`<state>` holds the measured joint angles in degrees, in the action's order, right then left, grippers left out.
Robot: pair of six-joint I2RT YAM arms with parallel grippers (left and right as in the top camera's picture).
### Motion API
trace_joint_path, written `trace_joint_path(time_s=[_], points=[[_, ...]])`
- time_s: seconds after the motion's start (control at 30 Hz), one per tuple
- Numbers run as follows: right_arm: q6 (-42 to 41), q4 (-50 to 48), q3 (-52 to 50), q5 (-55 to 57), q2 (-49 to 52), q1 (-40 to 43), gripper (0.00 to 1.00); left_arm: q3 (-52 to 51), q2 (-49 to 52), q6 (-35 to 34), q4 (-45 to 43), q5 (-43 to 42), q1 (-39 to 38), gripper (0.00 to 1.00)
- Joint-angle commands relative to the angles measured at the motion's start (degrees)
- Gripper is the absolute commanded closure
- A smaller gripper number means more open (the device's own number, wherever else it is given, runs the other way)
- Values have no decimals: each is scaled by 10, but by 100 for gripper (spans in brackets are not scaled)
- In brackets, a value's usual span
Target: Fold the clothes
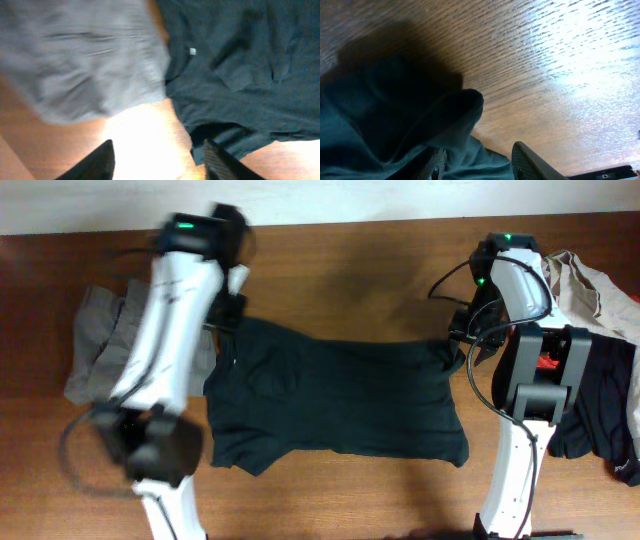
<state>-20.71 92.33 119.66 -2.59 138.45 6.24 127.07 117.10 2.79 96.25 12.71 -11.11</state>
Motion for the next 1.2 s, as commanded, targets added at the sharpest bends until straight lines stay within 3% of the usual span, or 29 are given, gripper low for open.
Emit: trace_joint_path(time_s=[0.0,0.23,0.33,0.37,0.43,0.47,0.5,0.6,0.87,1.07,1.17], points=[[18,-9,3,1,-65,2,53,5,-131,-9,-10,-45,54,37],[19,-45,4,1,-210,0,51,5,-258,62,-57,-196,126,36],[19,-65,4,5,-266,1,35,5,-279,92,-69,-221,128,31],[27,-72,4,4,-279,1,34,5,-280,94,-71,-222,128,31],[85,-83,4,-23,-295,0,49,-1,-275,97,-75,-232,128,33],[132,-87,4,-54,-301,0,64,-9,-271,118,-79,-260,128,36],[199,-95,4,-107,-312,-4,71,-24,-264,165,-83,-325,128,40],[235,-112,4,-137,-341,-14,64,-38,-258,210,-77,-405,128,37],[253,-149,7,-135,-485,-45,58,-26,-366,201,-97,-313,128,29],[253,-195,7,-133,-583,-72,56,-87,-437,89,-144,-122,128,27],[254,-201,7,-133,-613,-78,55,-181,-459,28,-194,-54,128,17]])
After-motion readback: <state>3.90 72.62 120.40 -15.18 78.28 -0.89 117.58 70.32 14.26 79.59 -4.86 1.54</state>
